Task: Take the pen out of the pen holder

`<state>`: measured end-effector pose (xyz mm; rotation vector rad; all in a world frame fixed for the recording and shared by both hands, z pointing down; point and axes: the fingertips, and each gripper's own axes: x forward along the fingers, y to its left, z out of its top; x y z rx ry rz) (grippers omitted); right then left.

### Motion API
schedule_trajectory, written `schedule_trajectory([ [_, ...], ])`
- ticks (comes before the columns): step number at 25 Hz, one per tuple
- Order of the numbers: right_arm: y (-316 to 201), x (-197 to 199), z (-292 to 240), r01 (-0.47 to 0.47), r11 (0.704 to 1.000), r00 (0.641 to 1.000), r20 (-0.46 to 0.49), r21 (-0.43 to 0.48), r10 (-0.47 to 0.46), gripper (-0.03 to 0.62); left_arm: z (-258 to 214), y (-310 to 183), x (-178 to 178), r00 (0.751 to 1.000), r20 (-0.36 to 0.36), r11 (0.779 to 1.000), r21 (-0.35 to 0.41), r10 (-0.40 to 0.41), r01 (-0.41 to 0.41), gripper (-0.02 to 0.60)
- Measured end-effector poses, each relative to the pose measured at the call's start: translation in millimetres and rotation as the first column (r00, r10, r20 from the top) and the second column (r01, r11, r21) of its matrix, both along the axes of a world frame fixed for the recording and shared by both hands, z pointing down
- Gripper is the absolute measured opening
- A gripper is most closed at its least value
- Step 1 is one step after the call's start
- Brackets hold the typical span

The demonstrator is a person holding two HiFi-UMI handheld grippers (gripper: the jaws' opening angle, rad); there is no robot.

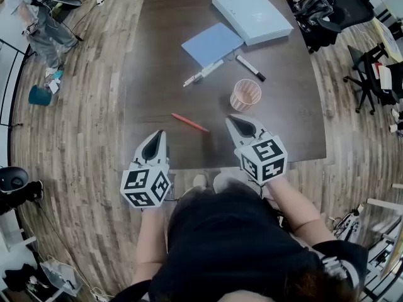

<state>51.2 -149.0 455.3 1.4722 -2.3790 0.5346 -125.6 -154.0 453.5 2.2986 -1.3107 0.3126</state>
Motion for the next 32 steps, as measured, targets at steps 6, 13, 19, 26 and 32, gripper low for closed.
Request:
schedule_trajectory([
  [6, 4, 10, 3, -0.044, 0.999, 0.999, 0.015, -0.013, 0.044, 0.018, 3, 2, 4, 1.0, 0.012, 1.0, -0.004, 0.021, -0.021, 0.028],
  [13, 5, 13, 8, -0.067, 0.998, 0.997, 0.029, -0.022, 0.067, 0.018, 7, 4, 5, 1.0, 0.013, 1.0, -0.012, 0.026, -0.026, 0.028],
  [19, 4, 12, 7, -0.061, 0.998, 0.998, 0.027, -0.023, 0.062, 0.018, 9, 6, 3, 1.0, 0.011, 1.0, -0.018, 0.018, -0.018, 0.028],
  [26, 4, 12, 6, -0.056, 0.998, 0.998, 0.034, -0.024, 0.056, 0.018, 9, 8, 4, 1.0, 0.008, 1.0, -0.021, 0.011, -0.011, 0.028],
  [32, 5, 10, 5, -0.046, 0.999, 0.998, 0.033, -0.022, 0.047, 0.018, 9, 10, 3, 1.0, 0.009, 1.0, -0.021, 0.006, -0.006, 0.028],
])
